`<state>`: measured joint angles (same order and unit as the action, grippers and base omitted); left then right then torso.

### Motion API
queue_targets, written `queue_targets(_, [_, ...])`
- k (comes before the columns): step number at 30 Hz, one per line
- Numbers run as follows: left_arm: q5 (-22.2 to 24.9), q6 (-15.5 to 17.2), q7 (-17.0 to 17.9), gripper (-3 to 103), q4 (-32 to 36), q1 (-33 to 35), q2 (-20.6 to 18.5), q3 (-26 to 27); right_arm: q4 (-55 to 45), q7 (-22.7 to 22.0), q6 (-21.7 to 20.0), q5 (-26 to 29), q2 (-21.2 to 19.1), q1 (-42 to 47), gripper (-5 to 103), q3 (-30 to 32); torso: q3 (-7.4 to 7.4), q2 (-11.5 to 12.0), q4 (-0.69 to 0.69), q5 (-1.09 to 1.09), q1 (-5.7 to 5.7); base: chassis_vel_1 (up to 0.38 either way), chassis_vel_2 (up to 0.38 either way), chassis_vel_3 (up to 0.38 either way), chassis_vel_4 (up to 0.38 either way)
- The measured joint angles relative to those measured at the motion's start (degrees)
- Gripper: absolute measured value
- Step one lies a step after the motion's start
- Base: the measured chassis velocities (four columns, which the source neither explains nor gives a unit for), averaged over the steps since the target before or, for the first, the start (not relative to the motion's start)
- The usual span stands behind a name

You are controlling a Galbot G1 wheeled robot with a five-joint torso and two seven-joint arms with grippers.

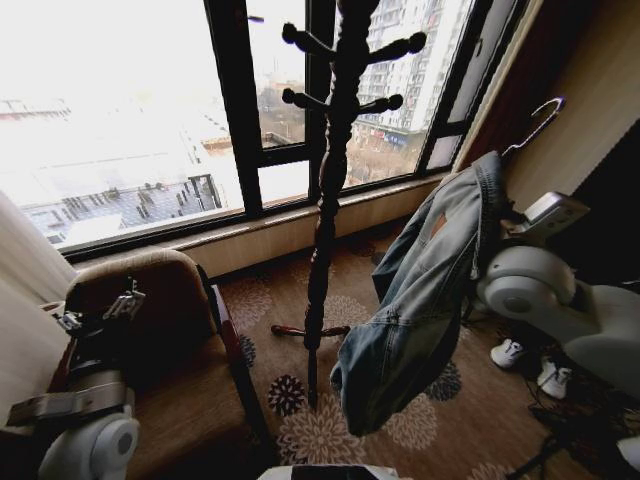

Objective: Pick up the clothes from the bed and hang them on the clothes hanger.

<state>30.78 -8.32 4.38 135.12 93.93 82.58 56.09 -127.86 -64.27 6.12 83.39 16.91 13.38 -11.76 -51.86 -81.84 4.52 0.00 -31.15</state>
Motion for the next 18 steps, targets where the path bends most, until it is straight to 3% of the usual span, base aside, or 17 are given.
queue_targets(9, [0.11,-0.22,-0.02,100,0.16,0.45,-0.02,0.23,9.25,5.44,0.09,0.19,4.42,-0.67,20,-0.51,0.0,0.0,0.0,0.01,0.0,0.0,0.0,0.0,0.0])
queue_targets(18, [0.14,-0.23,-0.06,100,0.2,0.38,0.08,0.16,9.42,12.65,0.48,-4.19,5.0,-1.46,20,-0.98,0.0,0.0,0.01,0.0,0.0,0.0,0.0,0.0,0.0])
